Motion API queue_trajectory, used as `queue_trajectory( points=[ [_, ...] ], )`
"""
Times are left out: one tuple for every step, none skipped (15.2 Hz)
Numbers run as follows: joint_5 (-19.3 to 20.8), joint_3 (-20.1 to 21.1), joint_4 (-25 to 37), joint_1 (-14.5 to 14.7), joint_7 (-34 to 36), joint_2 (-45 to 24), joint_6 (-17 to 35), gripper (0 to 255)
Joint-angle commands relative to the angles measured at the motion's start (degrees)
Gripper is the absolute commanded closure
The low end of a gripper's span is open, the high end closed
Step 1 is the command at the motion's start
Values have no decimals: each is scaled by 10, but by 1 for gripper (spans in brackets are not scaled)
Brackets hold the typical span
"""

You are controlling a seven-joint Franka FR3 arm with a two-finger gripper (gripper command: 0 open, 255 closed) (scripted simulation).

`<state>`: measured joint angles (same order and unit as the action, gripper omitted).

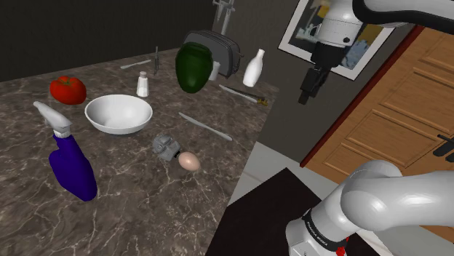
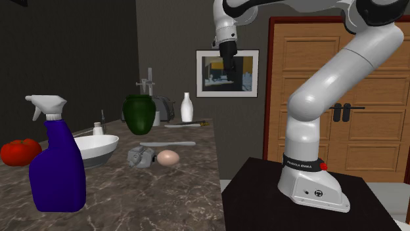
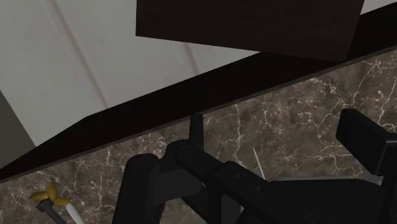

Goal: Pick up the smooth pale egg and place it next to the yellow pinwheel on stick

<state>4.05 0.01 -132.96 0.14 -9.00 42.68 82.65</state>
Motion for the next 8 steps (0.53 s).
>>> queue_trajectory(
  points=[
    [0, 0, 0, 0, 0, 0, 0, 0],
    [-5, 13, -6, 4, 14, -5, 11, 0],
    [-11, 26, -11, 8, 27, -12, 21, 0],
    [-16, 39, -16, 12, 41, -19, 32, 0],
    [-20, 52, -20, 16, 54, -27, 43, 0],
    [-24, 65, -23, 20, 68, -36, 54, 0],
    [-28, 78, -25, 23, 81, -46, 65, 0],
    [-32, 91, -27, 27, 95, -56, 76, 0]
  ],
)
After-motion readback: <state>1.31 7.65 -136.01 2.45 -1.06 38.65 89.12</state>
